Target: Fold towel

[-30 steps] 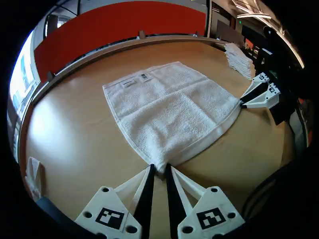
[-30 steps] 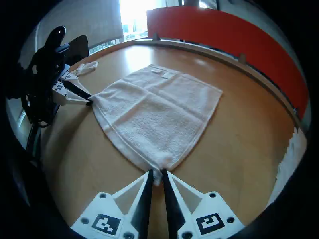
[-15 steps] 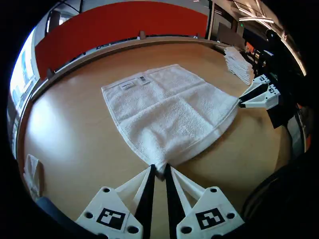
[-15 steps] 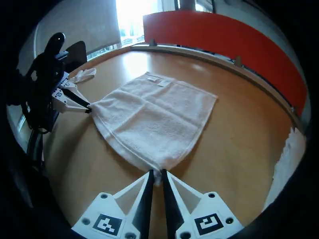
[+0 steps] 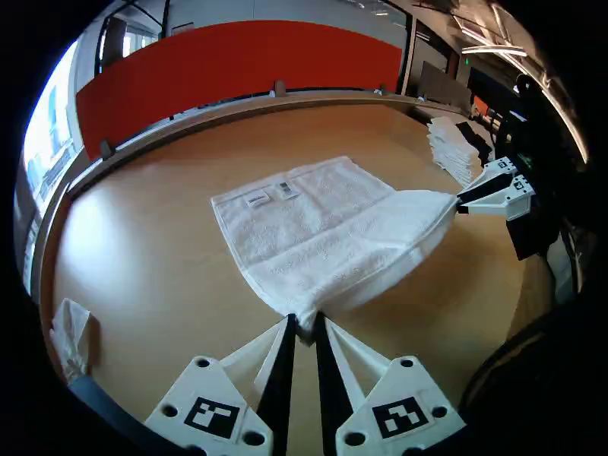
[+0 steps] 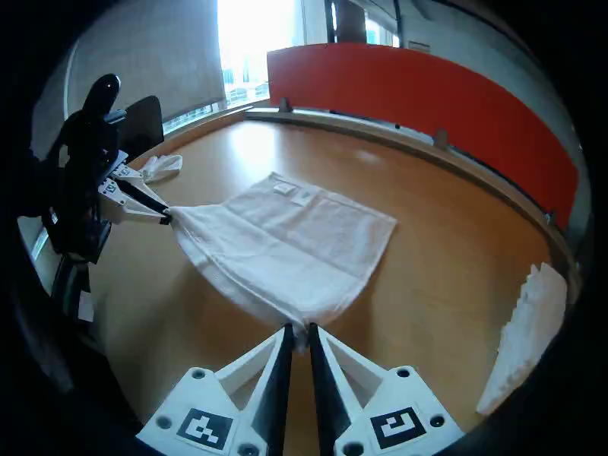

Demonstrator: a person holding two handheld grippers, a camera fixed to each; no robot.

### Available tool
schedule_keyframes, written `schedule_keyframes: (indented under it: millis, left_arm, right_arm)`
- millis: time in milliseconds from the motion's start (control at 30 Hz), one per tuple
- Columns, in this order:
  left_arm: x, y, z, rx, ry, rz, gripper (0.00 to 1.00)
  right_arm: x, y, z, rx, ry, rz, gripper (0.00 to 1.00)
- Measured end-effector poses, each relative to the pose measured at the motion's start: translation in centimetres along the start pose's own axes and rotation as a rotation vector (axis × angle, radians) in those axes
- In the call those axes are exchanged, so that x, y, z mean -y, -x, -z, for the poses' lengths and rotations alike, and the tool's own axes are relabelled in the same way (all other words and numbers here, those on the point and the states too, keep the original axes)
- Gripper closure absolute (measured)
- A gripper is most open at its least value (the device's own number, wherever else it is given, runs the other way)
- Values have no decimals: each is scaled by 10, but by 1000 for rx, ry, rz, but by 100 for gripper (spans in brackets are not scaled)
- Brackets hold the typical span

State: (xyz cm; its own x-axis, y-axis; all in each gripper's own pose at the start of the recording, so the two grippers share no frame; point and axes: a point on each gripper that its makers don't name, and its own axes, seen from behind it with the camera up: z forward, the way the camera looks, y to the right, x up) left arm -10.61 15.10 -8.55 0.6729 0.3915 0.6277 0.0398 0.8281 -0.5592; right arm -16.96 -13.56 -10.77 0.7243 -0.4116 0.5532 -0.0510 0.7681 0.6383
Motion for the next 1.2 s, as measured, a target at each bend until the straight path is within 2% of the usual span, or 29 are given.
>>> schedule_keyframes:
  millis: [600, 900, 1200]
  left_arm:
    - [-8, -33, 46, -34, 2, 16, 82]
    - [-10, -42, 60, -42, 11, 30, 82]
    - [-17, -46, 71, -39, 25, 26, 82]
  right_arm:
    - [8, -41, 45, -53, 3, 29, 84]
    - [12, -52, 58, -69, -5, 19, 84]
    - [12, -61, 70, -74, -6, 30, 84]
